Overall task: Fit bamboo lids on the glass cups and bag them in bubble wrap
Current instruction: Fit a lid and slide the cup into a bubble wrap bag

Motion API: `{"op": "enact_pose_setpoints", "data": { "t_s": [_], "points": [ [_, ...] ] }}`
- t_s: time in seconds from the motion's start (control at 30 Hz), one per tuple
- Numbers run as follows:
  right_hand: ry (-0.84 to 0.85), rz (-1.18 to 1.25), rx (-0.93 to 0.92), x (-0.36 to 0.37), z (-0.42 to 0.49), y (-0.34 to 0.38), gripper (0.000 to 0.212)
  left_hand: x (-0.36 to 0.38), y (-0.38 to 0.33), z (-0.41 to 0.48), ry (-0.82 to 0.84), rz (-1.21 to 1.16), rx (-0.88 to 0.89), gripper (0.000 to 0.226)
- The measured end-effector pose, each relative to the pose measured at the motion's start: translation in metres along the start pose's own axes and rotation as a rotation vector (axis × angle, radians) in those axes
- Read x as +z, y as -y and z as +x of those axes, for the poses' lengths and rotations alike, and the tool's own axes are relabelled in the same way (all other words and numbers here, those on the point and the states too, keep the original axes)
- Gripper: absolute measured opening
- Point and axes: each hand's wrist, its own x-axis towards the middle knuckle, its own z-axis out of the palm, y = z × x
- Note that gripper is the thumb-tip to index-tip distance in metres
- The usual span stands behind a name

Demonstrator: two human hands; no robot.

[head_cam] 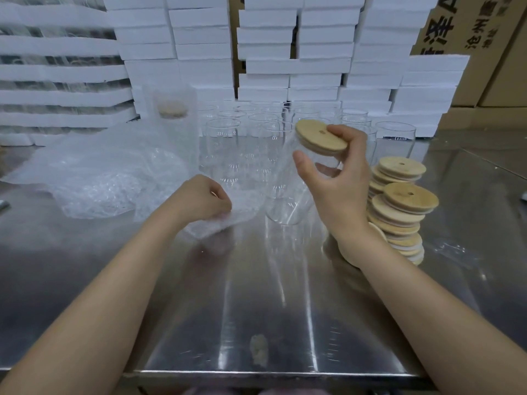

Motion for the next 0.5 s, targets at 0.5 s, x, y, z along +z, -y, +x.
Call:
{"op": "enact_pose_setpoints", "data": {
  "t_s": [0.5],
  "points": [
    [-0.157, 0.385, 0.262, 0.002, 0.006, -0.003, 0.042, 0.003, -0.022, -0.007, -0.006, -0.564, 0.093, 0.015]
  ]
}}
